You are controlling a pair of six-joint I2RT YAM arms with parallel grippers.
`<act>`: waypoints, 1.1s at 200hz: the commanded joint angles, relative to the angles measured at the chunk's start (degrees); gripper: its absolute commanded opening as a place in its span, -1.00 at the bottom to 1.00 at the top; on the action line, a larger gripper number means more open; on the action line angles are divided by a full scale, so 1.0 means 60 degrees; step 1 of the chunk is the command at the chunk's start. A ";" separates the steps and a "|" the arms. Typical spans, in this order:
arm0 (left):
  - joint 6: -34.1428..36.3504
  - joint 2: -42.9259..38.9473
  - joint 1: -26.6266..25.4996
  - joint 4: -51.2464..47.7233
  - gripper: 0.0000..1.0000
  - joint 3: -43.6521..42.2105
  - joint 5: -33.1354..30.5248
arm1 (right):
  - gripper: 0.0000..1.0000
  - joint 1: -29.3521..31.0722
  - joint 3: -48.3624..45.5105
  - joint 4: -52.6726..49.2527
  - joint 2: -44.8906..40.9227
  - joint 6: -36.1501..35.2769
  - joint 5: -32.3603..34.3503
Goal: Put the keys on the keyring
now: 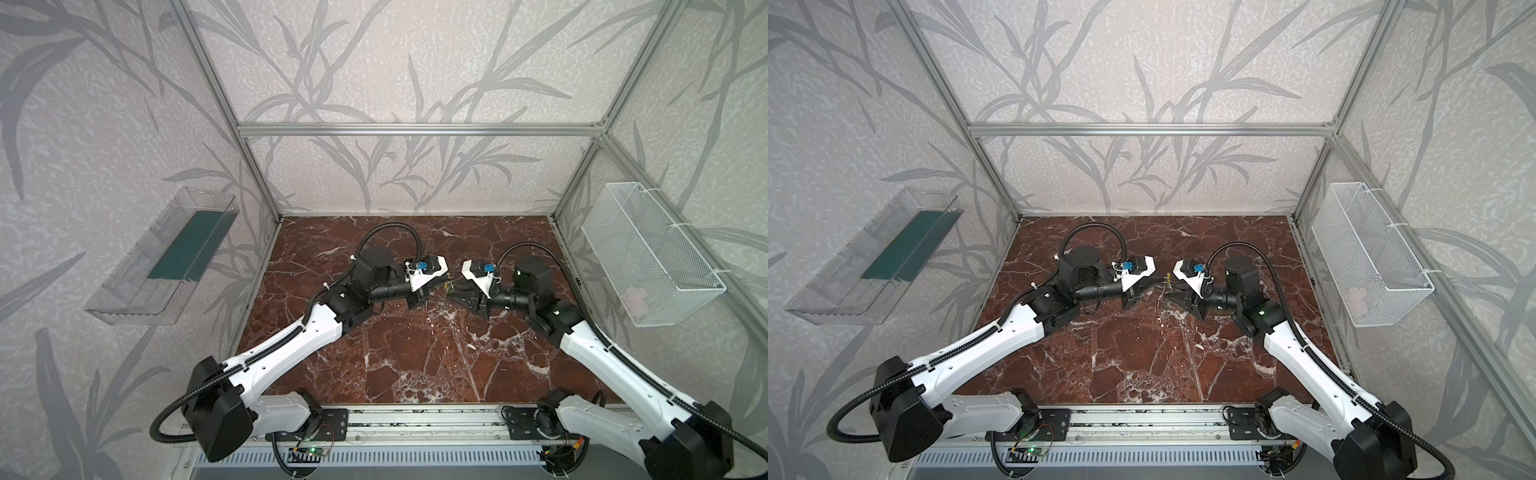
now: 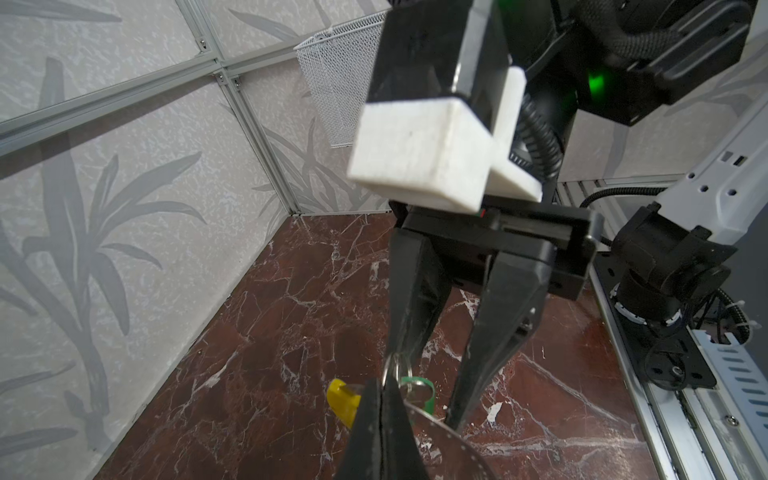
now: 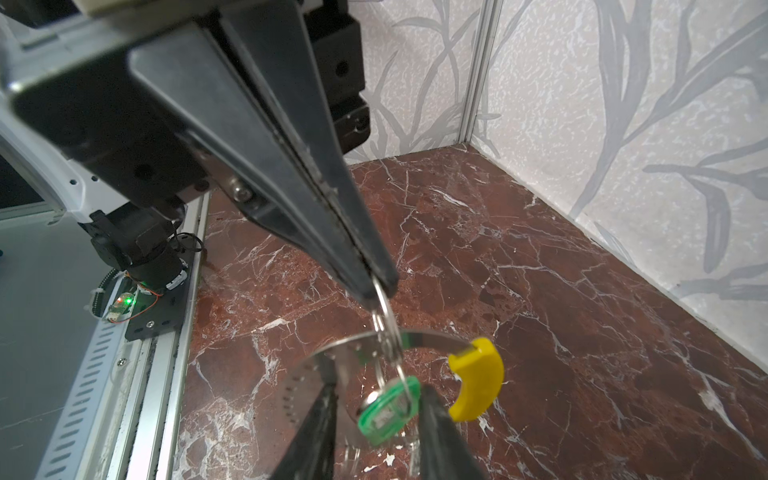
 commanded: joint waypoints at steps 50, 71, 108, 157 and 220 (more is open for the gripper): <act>-0.1662 -0.0031 -0.0050 0.2779 -1.00 -0.0606 -0.0039 | -1.00 0.0212 0.0448 -0.0340 0.0306 -0.0821 -0.0241; -0.2306 0.0122 -0.0053 0.3705 -1.00 -0.0845 0.0239 | -1.00 0.0209 0.0656 -0.0536 0.0470 -0.1132 -0.0372; -0.3037 0.0272 -0.0064 0.4780 -1.00 -0.1253 0.0481 | -0.74 0.0210 0.1479 -0.1629 0.1106 -0.1913 -0.0447; -0.3236 0.0288 0.0067 0.5327 -1.00 -0.1490 0.0677 | -0.17 -0.0778 0.0294 -0.0687 -0.0361 -0.1868 -0.0488; -0.3425 0.0508 0.0192 0.5475 -1.00 -0.1381 0.1349 | -0.11 -0.1428 -0.0713 0.1155 -0.1684 -0.1215 -0.1361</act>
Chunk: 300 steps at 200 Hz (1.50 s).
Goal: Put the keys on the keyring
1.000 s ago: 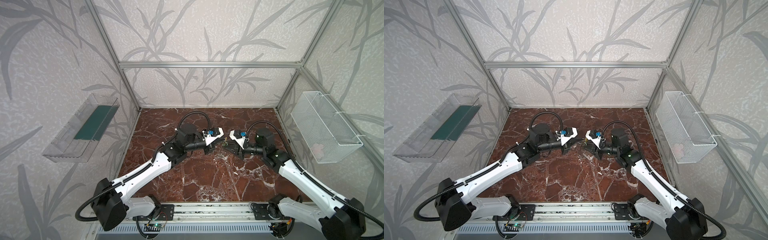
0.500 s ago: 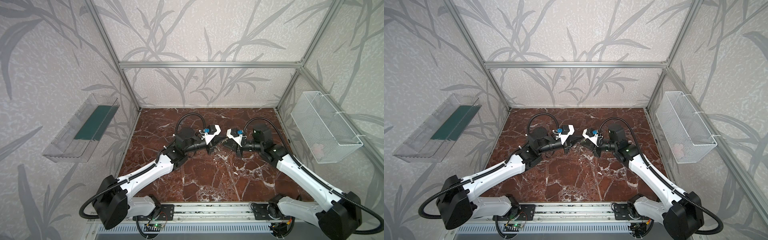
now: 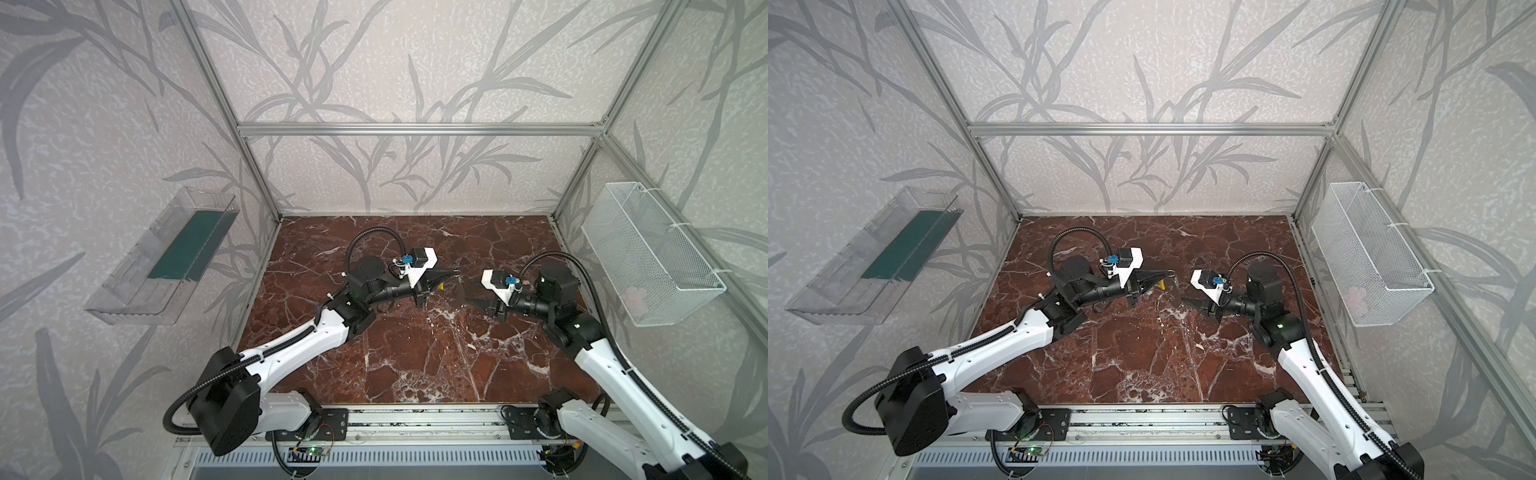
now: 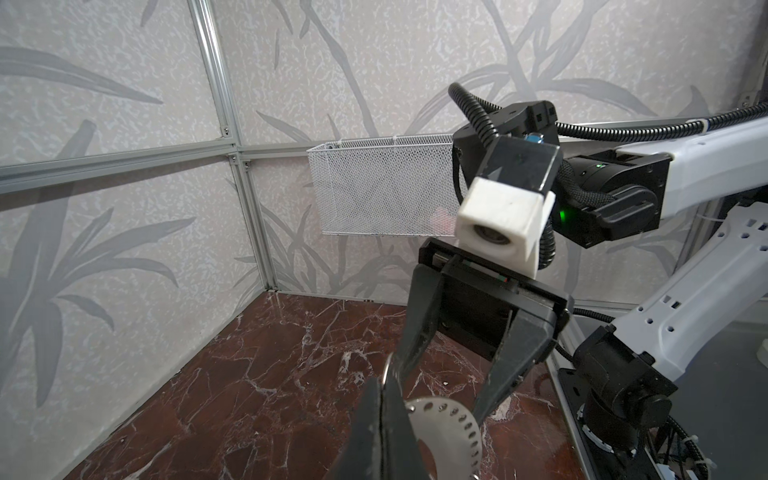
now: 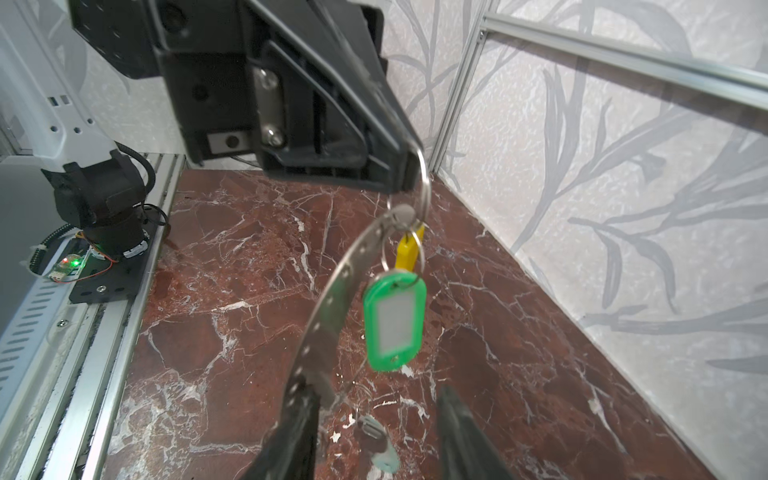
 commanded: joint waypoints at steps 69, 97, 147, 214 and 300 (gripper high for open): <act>-0.0161 0.0122 0.0122 0.0272 -1.00 0.0189 0.0732 | -0.28 -0.0546 0.0123 0.2963 0.0429 0.2325 -0.1328; -0.0104 0.0138 0.0126 0.0186 -1.00 0.0232 0.0808 | -0.42 -0.0546 0.0270 0.3685 0.0817 0.3064 -0.1880; 0.0002 0.0199 0.0110 0.0029 -1.00 0.0330 0.0896 | -0.52 -0.0458 0.0358 0.3796 0.1119 0.3356 -0.2300; 0.0057 0.0264 0.0120 -0.0015 -1.00 0.0429 0.0915 | -0.60 -0.0275 0.0592 0.3579 0.1521 0.3360 -0.2640; 0.2275 -0.0077 0.0122 -0.3233 -0.71 0.1121 0.0535 | -1.00 -0.0165 0.1945 -0.0741 0.1680 0.0916 -0.2298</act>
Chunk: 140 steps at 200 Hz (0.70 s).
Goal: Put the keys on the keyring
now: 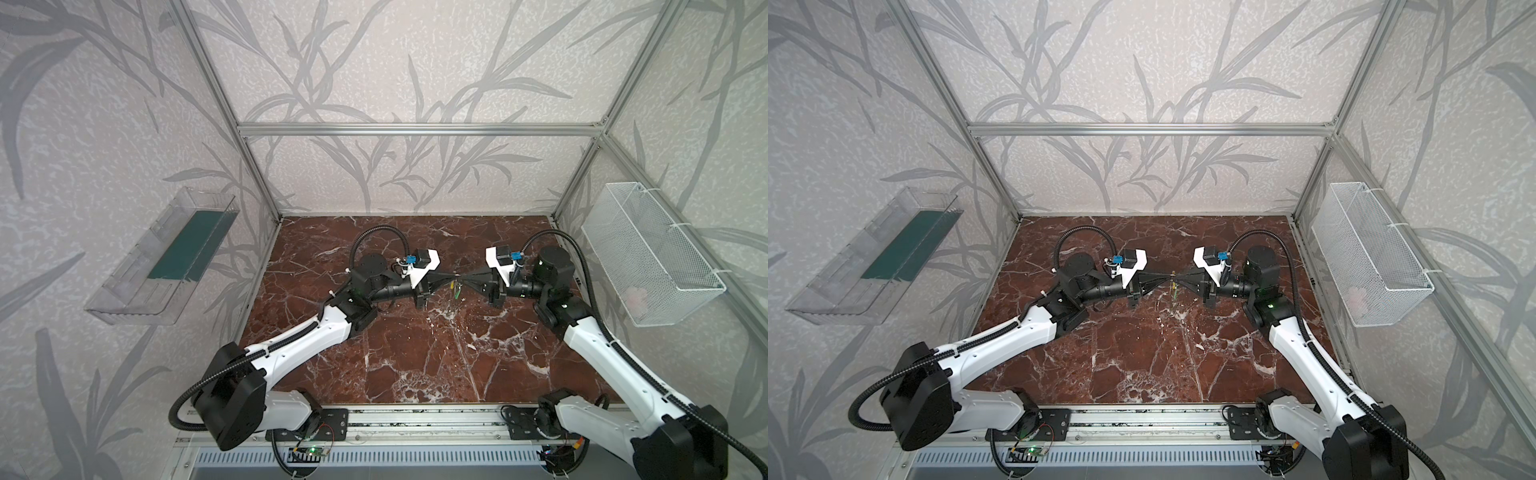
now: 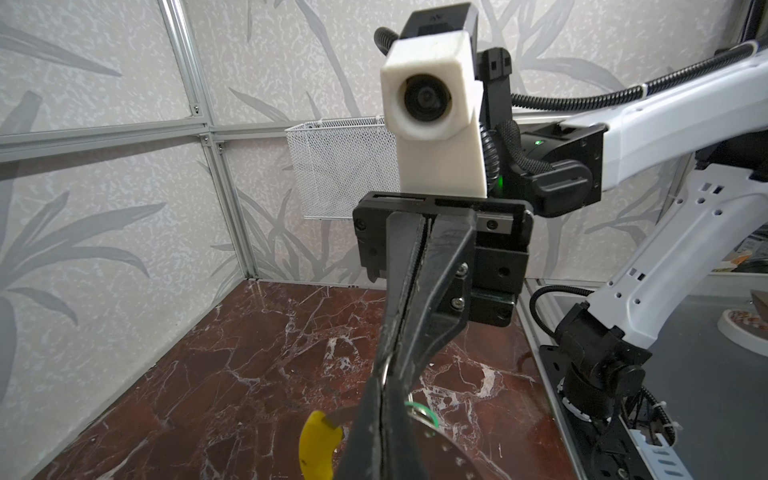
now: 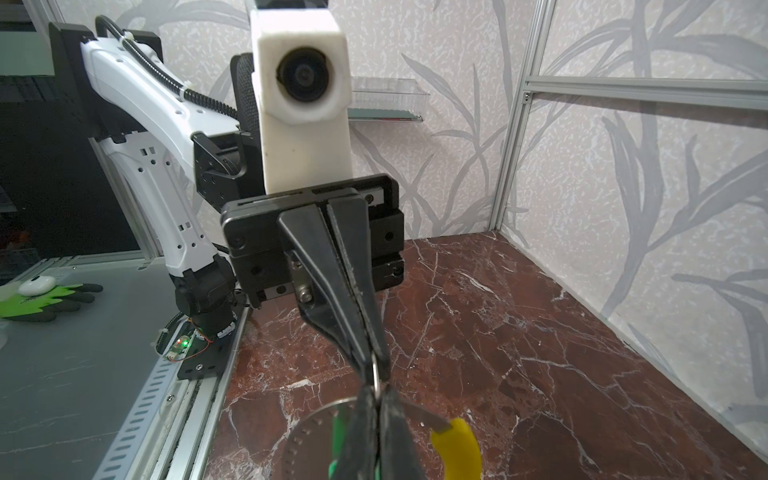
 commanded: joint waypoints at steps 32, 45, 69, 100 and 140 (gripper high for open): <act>0.4373 -0.0349 -0.0001 -0.5883 -0.59 0.1972 -0.0827 | -1.00 0.0136 0.2512 -0.6553 0.0440 -0.3558 0.1189; 0.4738 -0.0283 -0.0006 -0.6360 -0.57 0.2220 -0.0905 | -1.00 0.0263 0.2901 -0.7400 0.0645 -0.3913 0.1533; 0.5131 -0.0163 -0.0059 -0.6753 -0.55 0.2513 -0.1049 | -1.00 0.0593 0.3338 -0.8205 0.0919 -0.4218 0.2124; 0.5342 -0.0001 -0.0188 -0.7142 -0.55 0.2761 -0.1074 | -1.00 0.0767 0.3362 -0.8107 0.0938 -0.4153 0.2215; 0.5214 0.0068 -0.0306 -0.7154 -0.54 0.2787 -0.0672 | -1.00 0.0943 0.3443 -0.8037 0.1070 -0.4101 0.2335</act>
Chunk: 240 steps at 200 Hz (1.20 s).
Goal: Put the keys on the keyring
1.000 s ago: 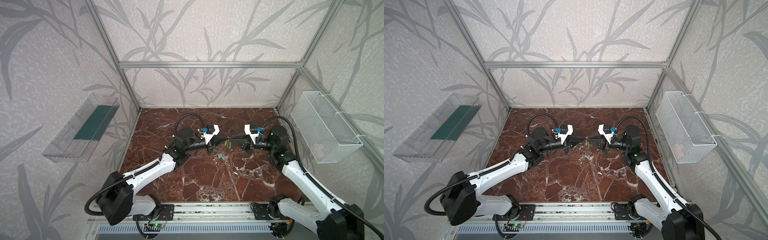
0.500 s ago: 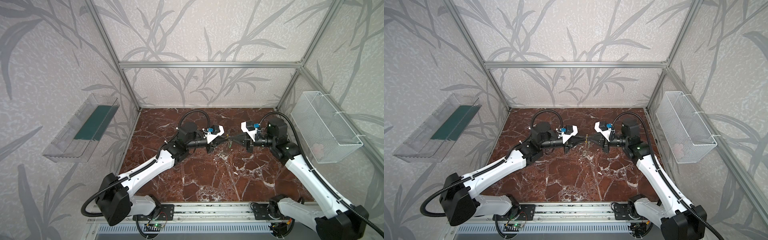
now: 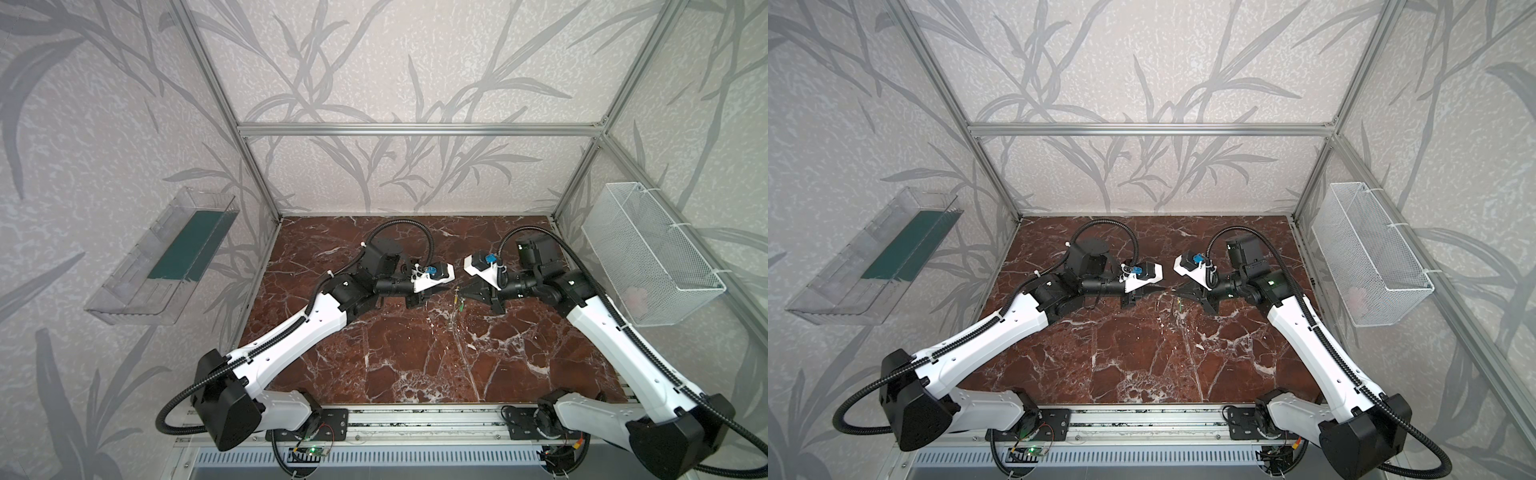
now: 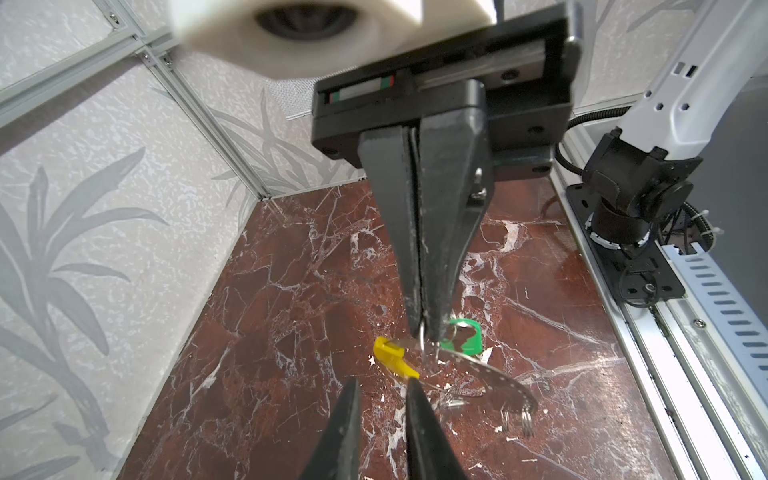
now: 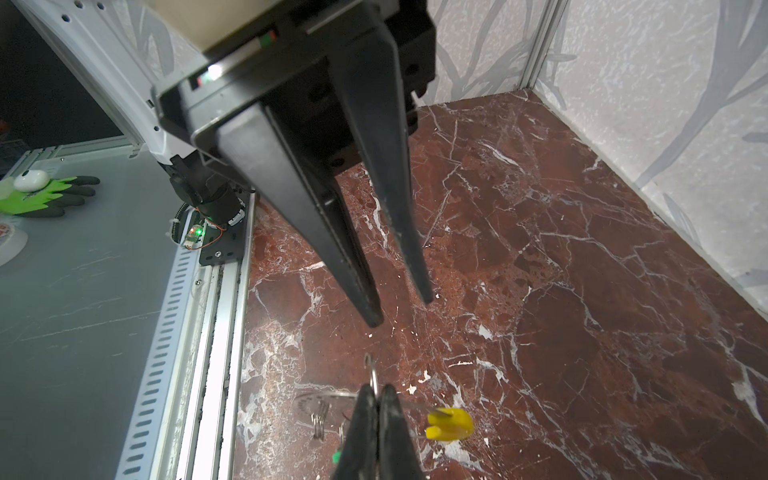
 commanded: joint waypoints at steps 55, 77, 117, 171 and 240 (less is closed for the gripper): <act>0.0044 0.0266 -0.0240 -0.0383 -0.52 0.0369 0.0630 | -1.00 0.0270 0.0298 -0.0115 0.0032 -0.0058 0.0281; -0.0013 0.0407 -0.0245 -0.0356 -0.53 0.0344 0.0704 | -1.00 0.0292 0.0224 0.0059 -0.0005 0.0022 0.0256; -0.0118 0.0534 -0.0254 -0.0110 -0.86 0.0335 0.0707 | -1.00 0.0317 0.0112 0.0245 -0.0034 0.0098 0.0115; -0.0770 0.0485 -0.0240 0.0804 -1.00 0.0143 0.0712 | -0.33 0.0219 -0.0601 0.0970 -0.0512 0.0154 0.1192; -0.2572 0.0116 -0.0091 0.3329 -1.00 -0.0682 0.0583 | -0.15 -0.0865 -0.2758 0.3920 -0.1914 0.1871 0.0460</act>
